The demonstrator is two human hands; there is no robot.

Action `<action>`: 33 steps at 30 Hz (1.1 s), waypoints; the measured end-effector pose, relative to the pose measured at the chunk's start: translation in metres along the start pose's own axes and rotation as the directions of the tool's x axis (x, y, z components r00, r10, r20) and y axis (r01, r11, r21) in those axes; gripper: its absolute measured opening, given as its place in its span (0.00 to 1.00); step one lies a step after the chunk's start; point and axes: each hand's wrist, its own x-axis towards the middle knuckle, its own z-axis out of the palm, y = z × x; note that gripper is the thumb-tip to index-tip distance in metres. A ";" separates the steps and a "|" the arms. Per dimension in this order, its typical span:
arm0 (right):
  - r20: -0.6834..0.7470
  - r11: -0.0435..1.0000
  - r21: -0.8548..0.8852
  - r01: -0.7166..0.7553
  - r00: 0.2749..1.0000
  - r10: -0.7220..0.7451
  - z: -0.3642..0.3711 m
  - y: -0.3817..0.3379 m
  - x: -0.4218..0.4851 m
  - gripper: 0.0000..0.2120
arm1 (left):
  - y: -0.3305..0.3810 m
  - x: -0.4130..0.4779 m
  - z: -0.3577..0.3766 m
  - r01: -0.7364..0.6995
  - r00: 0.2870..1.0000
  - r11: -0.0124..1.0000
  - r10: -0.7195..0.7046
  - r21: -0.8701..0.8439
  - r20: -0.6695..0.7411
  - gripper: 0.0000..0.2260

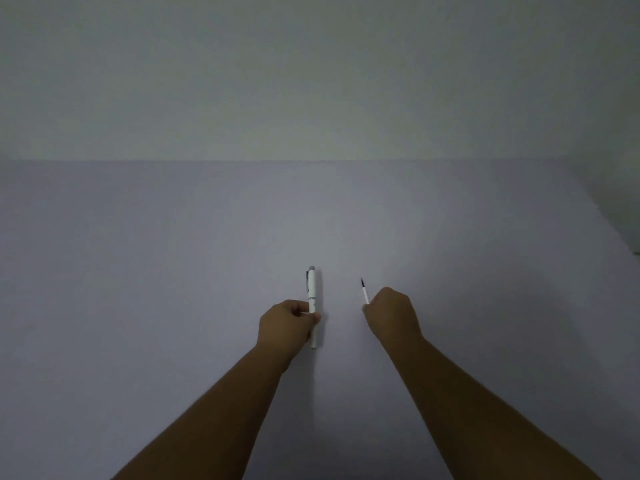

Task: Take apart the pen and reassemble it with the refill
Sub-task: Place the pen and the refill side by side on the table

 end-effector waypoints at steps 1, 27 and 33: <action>-0.004 1.000 -0.002 0.002 1.000 -0.002 0.002 0.000 0.000 0.09 | -0.001 0.004 0.002 -0.001 1.000 1.000 0.001 0.029 -0.010 0.06; 0.030 0.981 0.193 0.033 0.999 -0.039 0.044 -0.015 -0.022 0.08 | -0.020 0.011 0.021 -0.064 0.993 0.960 0.089 0.271 -0.082 0.07; 0.031 0.981 0.189 0.040 0.998 -0.047 0.046 -0.016 -0.024 0.08 | -0.022 0.012 0.021 -0.065 0.992 0.962 0.091 0.266 -0.086 0.08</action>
